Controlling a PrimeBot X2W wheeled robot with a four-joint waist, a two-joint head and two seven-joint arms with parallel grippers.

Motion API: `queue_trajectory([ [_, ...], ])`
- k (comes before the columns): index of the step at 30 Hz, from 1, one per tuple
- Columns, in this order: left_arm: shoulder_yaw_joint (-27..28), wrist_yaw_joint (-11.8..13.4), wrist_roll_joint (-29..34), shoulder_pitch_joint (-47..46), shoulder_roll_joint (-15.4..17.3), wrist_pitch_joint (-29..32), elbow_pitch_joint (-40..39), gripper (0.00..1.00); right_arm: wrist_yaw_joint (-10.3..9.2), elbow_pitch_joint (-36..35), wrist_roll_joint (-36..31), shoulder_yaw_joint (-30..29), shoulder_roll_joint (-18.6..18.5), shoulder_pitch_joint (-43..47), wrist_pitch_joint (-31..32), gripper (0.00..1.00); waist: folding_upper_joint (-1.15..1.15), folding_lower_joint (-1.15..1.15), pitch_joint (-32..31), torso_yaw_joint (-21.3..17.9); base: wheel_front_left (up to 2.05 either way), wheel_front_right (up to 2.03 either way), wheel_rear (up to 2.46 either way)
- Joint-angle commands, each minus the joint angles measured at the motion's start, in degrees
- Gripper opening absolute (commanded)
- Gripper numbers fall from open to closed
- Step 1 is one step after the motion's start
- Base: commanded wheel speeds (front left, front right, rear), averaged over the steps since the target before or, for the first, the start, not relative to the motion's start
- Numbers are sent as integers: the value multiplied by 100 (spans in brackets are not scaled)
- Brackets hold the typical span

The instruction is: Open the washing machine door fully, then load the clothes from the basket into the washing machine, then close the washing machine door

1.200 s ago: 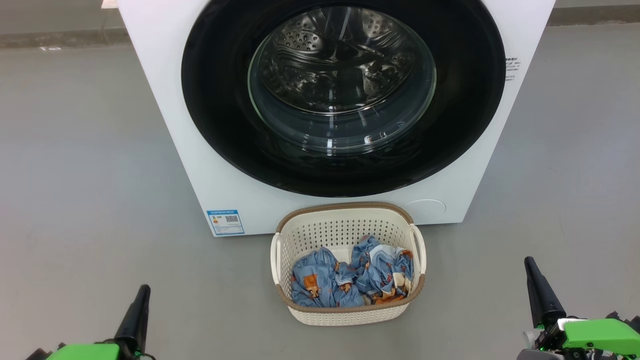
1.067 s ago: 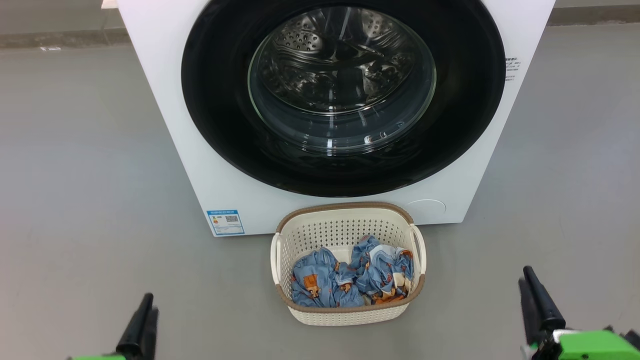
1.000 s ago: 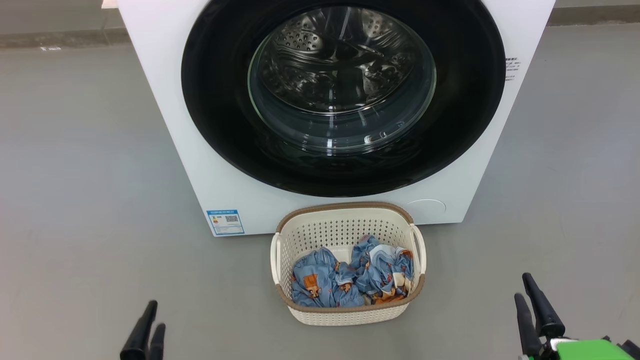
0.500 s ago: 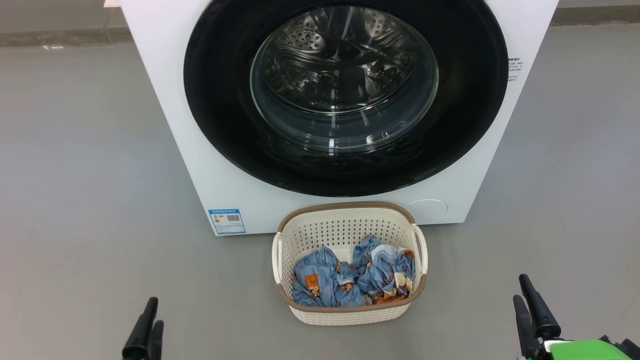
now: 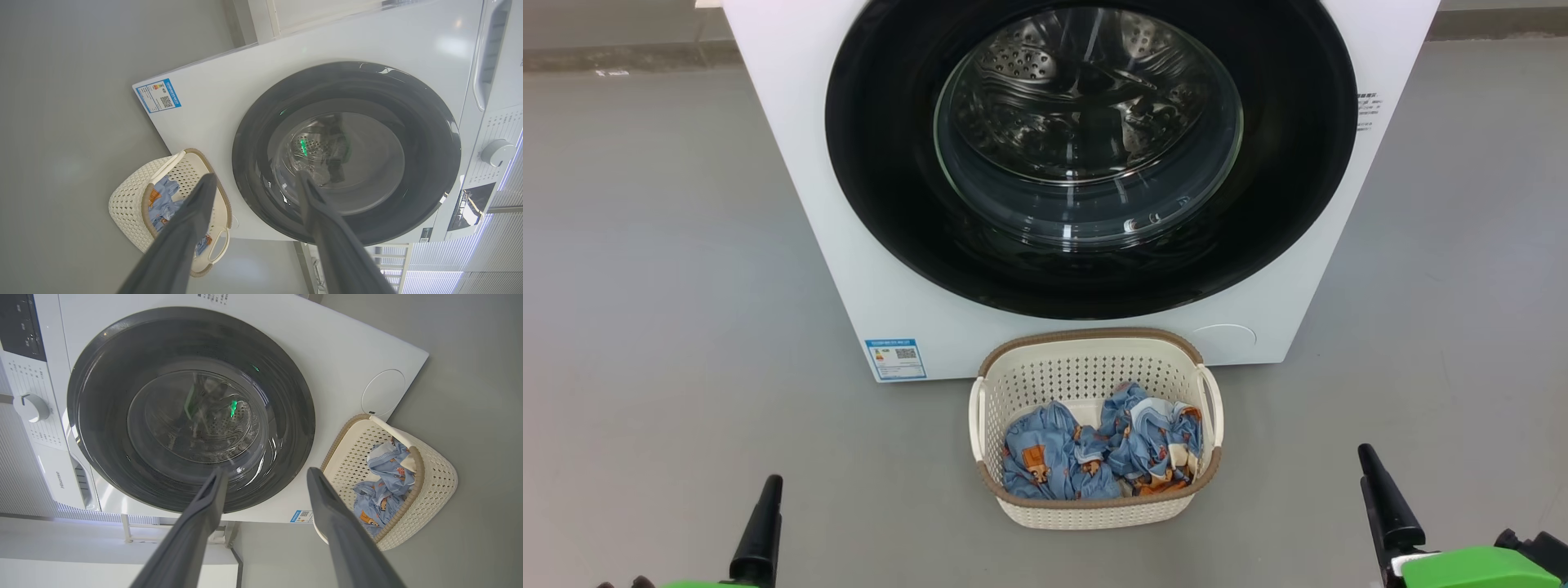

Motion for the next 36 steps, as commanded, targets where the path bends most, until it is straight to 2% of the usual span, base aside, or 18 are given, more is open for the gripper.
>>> queue_trajectory([
  [1, 41, -9, 212, -108, 100, -69, -213, 100, -2, -160, -219, 117, -122, -213, -68, 100, 0, 0, 3, 3, 0, 0, 0],
  [18, -100, -8, 1629, -63, 116, -340, -388, 100, -2, -96, -1547, 428, -332, -279, -337, 100, 0, 0, 5, 35, 0, 0, 0],
  [36, -309, 129, 3208, -20, 134, -644, -546, 100, -3, -128, -2801, 595, -466, -295, -638, 100, 0, 0, 12, 54, 0, 0, 0],
])
